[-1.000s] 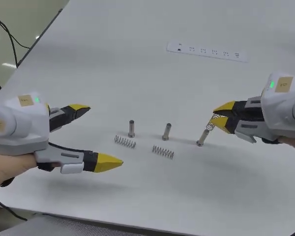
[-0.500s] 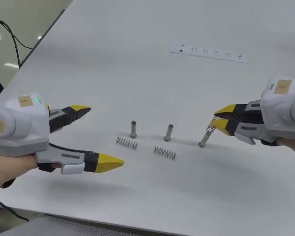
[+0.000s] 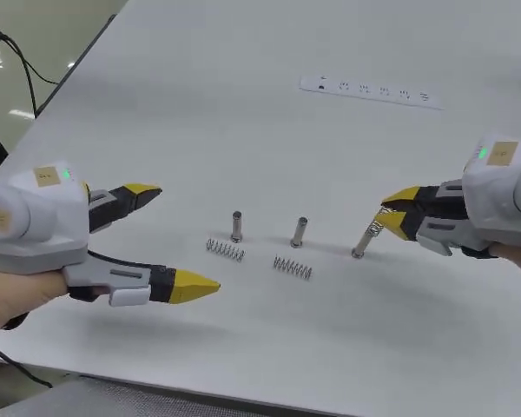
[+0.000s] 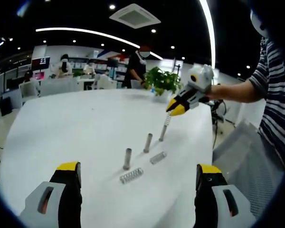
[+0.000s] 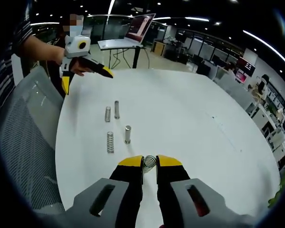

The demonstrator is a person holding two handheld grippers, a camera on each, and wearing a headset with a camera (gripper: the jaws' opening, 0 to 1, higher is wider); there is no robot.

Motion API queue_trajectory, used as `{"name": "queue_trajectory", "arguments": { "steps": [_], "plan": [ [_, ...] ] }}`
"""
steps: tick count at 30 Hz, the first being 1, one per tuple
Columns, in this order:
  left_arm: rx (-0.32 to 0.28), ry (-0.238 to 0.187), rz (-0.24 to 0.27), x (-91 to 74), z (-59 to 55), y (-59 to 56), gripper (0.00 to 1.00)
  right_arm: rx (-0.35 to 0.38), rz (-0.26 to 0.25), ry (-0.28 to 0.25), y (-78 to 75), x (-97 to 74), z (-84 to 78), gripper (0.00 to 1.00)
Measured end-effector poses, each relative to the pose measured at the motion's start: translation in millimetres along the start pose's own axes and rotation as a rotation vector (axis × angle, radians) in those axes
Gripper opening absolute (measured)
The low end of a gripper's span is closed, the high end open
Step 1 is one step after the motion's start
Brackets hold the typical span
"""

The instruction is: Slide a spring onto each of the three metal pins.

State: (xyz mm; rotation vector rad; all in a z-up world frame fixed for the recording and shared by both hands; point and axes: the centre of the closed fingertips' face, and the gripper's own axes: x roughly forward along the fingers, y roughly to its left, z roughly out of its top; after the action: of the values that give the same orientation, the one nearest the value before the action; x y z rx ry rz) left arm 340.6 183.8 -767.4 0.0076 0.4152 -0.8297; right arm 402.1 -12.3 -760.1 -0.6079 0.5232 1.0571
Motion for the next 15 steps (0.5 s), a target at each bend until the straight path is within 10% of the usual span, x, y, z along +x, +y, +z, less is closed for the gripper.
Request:
{"name": "queue_trajectory", "arguments": {
  "steps": [15],
  "plan": [
    [-0.007, -0.005, 0.009, -3.5, 0.0, 1.8, 0.98, 0.028, 0.002, -0.003, -1.9, 6.7, -2.5, 0.07]
  ]
}}
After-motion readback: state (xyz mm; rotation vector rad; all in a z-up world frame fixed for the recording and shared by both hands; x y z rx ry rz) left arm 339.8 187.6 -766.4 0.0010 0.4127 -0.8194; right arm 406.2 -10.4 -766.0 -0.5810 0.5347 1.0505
